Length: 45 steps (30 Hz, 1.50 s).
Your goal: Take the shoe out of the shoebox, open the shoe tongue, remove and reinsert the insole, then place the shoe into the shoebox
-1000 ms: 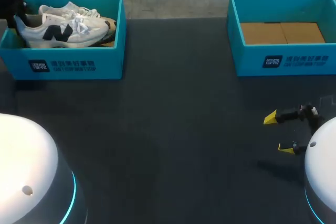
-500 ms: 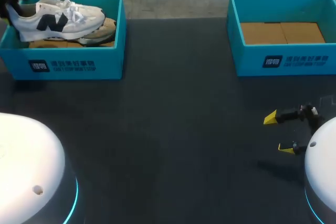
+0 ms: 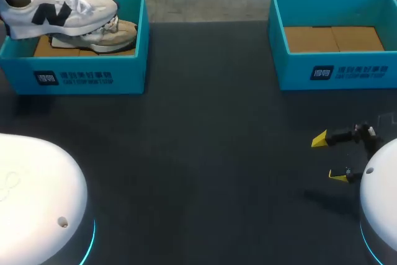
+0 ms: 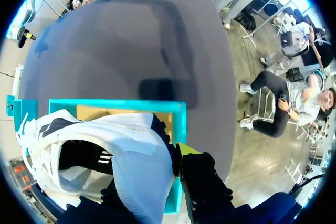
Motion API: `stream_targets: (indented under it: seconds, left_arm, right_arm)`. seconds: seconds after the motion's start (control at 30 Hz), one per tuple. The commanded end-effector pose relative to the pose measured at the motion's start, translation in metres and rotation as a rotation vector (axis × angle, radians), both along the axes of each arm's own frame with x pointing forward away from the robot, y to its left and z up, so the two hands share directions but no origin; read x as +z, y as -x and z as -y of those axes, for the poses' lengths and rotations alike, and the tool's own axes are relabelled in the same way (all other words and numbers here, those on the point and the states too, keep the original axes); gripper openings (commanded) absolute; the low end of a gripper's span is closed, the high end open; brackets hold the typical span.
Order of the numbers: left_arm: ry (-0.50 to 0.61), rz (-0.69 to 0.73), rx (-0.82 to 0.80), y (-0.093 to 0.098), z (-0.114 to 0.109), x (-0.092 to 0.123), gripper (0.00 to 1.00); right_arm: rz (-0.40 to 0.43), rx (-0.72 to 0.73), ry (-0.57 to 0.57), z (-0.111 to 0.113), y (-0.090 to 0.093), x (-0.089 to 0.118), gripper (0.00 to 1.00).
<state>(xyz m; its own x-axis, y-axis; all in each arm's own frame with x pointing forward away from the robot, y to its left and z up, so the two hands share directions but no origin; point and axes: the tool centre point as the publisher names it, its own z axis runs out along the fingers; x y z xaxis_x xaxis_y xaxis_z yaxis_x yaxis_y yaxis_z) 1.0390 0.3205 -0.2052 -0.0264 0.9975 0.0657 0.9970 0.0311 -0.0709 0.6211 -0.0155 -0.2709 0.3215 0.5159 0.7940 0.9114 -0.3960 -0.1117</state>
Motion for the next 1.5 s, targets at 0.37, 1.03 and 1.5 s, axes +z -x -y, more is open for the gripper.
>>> stream_targets:
  seconds: [0.37, 1.03, 1.5]
  left_arm:
    - [-0.027, 0.044, -0.030, 0.075, 0.020, 0.013, 0.00]
    - [-0.026, 0.016, -0.212, 0.145, 0.054, 0.006, 0.00]
    - [-0.033, 0.018, -0.225, 0.148, 0.055, 0.005, 0.00]
  right_arm:
    - [0.002, -0.002, 0.002, 0.000, 0.002, 0.001, 1.00]
    - [0.002, -0.002, 0.002, 0.000, 0.002, 0.001, 1.00]
    - [0.002, -0.002, 0.002, 0.000, 0.002, 0.001, 1.00]
